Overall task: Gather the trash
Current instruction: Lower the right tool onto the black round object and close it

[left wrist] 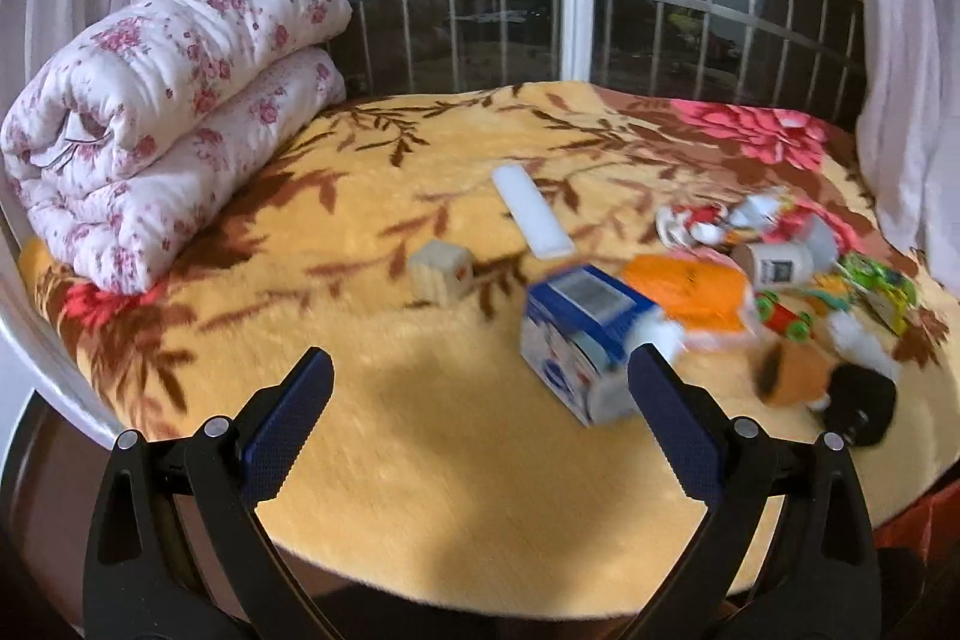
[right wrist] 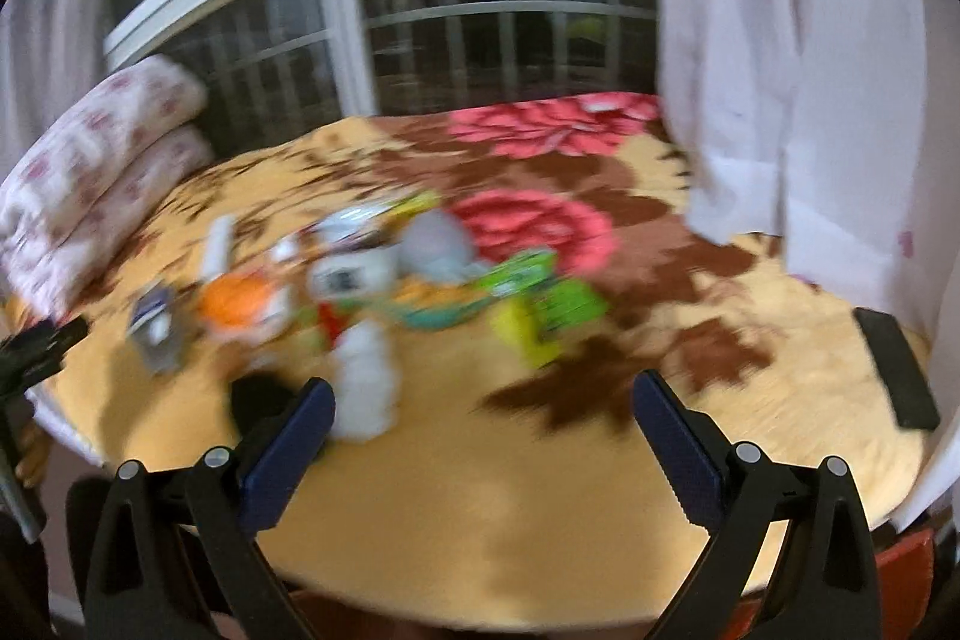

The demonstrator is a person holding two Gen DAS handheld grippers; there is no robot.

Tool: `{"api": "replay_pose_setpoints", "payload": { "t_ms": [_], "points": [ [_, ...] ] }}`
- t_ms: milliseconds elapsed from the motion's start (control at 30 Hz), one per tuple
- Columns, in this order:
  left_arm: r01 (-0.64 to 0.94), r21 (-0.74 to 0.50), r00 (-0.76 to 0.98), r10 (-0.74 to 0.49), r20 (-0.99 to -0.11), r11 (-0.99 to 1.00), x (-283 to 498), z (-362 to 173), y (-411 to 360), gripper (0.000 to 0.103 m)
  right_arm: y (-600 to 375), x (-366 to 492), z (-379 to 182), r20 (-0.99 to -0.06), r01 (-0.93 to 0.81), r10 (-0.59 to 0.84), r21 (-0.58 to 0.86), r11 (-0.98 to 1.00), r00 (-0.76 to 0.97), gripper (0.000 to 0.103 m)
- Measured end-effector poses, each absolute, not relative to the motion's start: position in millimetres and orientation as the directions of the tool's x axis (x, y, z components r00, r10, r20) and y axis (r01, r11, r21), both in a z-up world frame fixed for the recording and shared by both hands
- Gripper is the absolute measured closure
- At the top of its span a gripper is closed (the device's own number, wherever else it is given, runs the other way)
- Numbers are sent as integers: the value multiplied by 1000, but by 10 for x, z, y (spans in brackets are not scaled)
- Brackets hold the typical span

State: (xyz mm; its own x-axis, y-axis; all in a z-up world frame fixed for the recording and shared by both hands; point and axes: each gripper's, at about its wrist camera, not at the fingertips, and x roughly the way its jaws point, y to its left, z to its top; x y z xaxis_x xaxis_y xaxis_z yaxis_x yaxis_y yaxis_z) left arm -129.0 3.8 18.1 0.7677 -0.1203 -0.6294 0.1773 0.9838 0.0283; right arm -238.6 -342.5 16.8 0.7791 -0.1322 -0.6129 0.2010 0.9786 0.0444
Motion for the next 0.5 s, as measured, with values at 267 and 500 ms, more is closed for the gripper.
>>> {"api": "replay_pose_setpoints", "payload": {
  "t_ms": [267, 500],
  "points": [
    [232, 23, 749, -164, -642, 972, -1579, -26, -154, 7, -2826, -2448, -271, -648, 152, -23, 143, 978, 761, 5],
    [252, 25, 707, -166, -688, 968, -1551, -251, -252, 7, -2804, -2395, -365, -664, 142, -18, 134, 981, 748, 5]
  ]
}}
